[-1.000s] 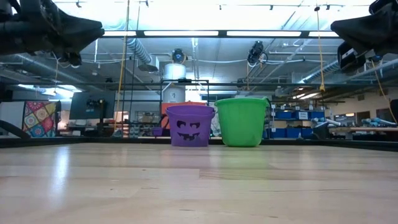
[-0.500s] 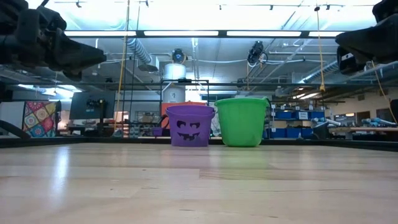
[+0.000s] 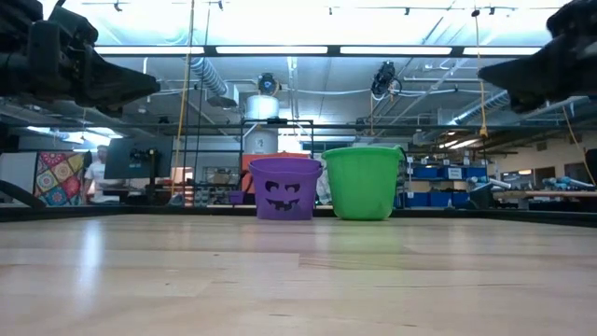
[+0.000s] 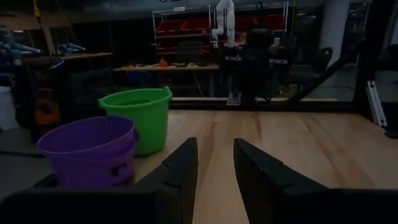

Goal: Sort candy by brand, put in halloween buckets
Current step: Return to Home Position

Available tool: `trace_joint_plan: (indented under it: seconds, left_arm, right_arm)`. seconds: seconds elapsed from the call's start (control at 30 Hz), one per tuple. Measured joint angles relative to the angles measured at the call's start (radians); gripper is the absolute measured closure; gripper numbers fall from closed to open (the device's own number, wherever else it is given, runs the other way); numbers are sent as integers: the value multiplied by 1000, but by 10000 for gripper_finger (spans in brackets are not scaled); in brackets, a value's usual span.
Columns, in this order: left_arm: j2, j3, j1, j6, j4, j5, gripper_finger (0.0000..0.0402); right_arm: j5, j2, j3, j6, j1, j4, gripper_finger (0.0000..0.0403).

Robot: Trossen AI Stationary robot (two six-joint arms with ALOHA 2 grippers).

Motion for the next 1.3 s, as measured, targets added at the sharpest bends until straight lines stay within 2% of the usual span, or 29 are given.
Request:
trace_joint_plan:
  seconds: [0.07,0.13,0.3,0.5,1.3]
  left_arm:
    - [0,0,0,3,0,-6,294]
    - [0,0,0,3,0,-14,294]
    - [0,0,0,2,0,-15,294]
    - [0,0,0,-1,6,-19,294]
    - [0,0,0,-4,35,-15,294]
  right_arm:
    - [74,0,0,42,-10,1,393]
    - [104,0,0,92,-16,2,393]
    - [94,0,0,165,-18,2,386]
    - [94,0,0,92,-18,3,375]
    - [94,0,0,91,-18,4,374]
